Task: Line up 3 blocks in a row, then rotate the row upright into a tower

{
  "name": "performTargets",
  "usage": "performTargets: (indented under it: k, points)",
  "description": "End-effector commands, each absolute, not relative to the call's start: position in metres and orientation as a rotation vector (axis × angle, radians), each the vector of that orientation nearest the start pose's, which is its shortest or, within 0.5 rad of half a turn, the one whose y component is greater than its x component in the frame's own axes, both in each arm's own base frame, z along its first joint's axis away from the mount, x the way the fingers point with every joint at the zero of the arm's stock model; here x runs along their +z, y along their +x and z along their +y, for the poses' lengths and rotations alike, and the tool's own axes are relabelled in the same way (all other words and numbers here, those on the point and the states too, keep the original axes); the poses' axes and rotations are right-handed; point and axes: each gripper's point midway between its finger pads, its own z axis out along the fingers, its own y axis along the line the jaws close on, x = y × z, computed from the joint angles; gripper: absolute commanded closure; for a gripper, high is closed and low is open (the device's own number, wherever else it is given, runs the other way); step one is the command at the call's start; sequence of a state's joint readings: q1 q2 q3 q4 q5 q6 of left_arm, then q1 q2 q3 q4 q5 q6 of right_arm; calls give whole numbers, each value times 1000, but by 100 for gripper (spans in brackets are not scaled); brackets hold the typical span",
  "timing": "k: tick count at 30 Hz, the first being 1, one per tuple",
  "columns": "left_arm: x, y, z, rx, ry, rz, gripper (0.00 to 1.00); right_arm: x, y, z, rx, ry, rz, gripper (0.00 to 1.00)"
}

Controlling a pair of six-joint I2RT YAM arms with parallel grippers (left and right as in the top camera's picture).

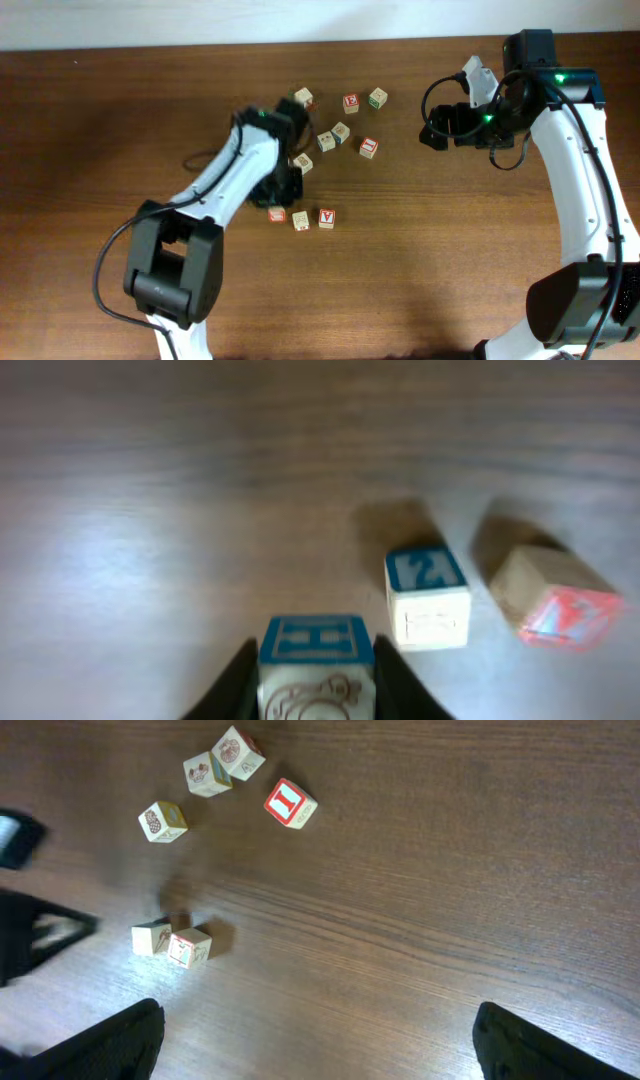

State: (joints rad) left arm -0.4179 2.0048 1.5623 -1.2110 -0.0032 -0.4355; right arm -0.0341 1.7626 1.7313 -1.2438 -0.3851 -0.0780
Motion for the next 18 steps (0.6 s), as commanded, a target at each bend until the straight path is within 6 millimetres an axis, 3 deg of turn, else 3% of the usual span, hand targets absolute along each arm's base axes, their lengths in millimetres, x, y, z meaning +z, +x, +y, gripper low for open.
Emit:
performTargets:
  k: [1, 9, 10, 12, 18]
  points:
    - [25, 309, -140, 40, -118, 3243, 82, 205, 389, 49, 510, -127, 2770, 2]
    - [18, 323, -171, -137, -66, 3168, 69, 205, 390, 49, 509, -127, 2770, 2]
    - [18, 324, -174, -141, -52, 3162, 66, 205, 389, 49, 510, -127, 2770, 2]
    - [18, 322, -178, -141, -34, 3163, 47, 205, 389, 49, 510, -127, 2770, 2]
    - [20, 322, -177, -140, -19, 3162, 32, 206, 389, 52, 534, -129, 2767, 4]
